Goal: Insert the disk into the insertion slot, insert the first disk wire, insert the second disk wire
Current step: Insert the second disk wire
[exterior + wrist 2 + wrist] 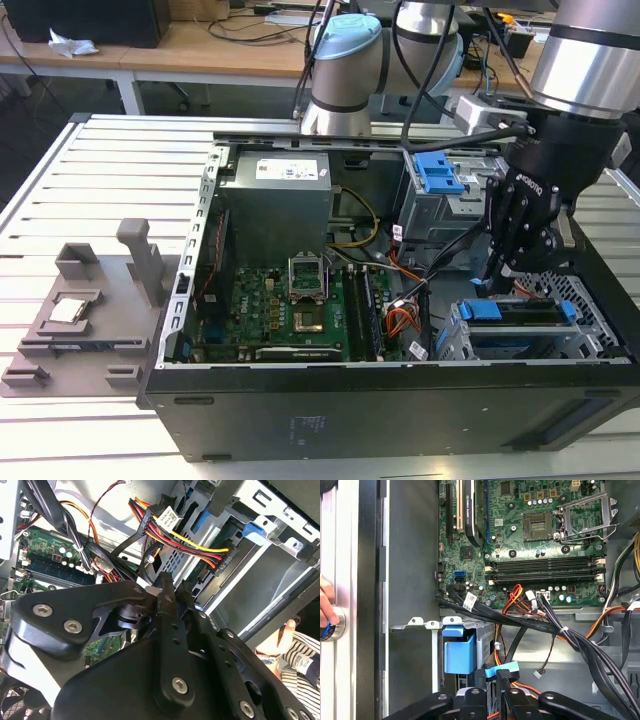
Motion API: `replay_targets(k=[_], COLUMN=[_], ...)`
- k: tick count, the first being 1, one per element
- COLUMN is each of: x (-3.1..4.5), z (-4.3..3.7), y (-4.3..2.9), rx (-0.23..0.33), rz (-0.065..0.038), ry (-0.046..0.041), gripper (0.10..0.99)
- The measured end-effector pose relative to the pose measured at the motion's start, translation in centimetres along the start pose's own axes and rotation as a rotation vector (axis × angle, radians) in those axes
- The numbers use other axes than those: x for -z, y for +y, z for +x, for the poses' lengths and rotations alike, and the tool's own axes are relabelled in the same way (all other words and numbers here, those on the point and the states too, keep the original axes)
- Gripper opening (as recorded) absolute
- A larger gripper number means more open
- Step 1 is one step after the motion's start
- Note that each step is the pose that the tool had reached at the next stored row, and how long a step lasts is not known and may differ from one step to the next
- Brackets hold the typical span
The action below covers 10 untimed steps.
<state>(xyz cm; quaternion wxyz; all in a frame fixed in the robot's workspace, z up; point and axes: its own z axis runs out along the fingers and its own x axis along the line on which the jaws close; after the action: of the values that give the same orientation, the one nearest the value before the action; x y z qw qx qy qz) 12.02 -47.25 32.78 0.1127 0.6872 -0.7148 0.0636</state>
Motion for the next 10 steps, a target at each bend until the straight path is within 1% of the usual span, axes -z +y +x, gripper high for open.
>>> replay_targets(k=[3,7,9,10], x=[0.01,1.21,1.20,1.15], z=[0.01,0.41,0.77,0.99], y=[0.00,0.05,-0.11,-0.21], rx=[0.000,0.000,0.000,0.001], rz=[0.000,0.000,-0.001,-0.002], ry=[0.0000,-0.0009,-0.0041,-0.0087], gripper=[0.200,0.200,0.200,0.200])
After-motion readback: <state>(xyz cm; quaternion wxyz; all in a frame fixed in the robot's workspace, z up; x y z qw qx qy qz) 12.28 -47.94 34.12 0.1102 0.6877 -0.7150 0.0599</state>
